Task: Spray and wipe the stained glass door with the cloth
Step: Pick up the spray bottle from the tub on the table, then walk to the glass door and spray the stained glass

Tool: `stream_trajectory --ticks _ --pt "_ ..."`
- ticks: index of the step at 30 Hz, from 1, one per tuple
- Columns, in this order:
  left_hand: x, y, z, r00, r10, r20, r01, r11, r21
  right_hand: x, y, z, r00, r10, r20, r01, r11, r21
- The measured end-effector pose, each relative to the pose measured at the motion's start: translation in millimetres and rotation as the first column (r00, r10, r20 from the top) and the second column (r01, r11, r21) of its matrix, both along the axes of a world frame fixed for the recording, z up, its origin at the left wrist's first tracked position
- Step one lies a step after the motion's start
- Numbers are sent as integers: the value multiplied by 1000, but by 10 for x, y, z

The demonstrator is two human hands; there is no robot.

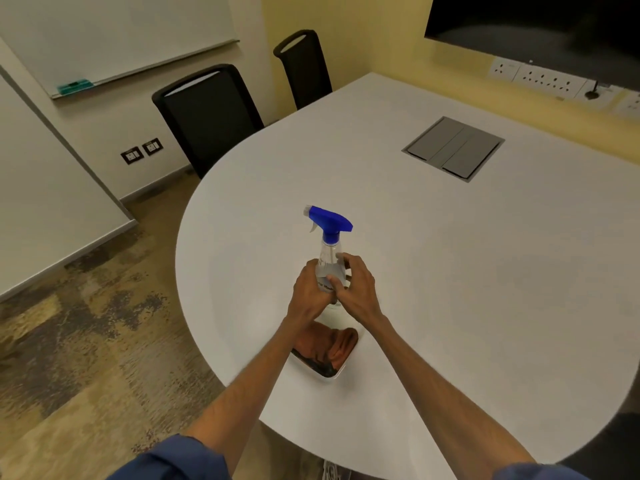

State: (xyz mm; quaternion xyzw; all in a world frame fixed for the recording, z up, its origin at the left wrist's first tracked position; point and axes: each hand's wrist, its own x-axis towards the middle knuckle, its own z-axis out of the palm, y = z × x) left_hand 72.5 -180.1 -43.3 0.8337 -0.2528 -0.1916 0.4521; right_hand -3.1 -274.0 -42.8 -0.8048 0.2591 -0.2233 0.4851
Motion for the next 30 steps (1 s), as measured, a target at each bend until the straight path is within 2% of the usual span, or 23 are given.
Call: stream_trajectory --ticks 7,10,13,17,23,30 --pt "161 119 217 995 7 100 -7 1000 -8 277 63 363 991 16 129 -11 999 -36" --pt "187 201 251 998 -14 61 12 999 39 568 150 649 980 -1 198 -17 996 86" --pt "255 379 278 996 75 45 -77 996 39 845 287 917 967 48 251 -111 963 244" --pt "355 677 350 989 138 55 -140 990 32 1099 592 1060 942 122 311 -234 907 351" --pt "427 1327 417 962 269 46 -270 962 28 1315 1252 1094 905 266 333 -381 855 352" --pt "300 2123 491 892 446 72 -446 895 -16 1338 2108 1172 839 413 355 -511 822 252"
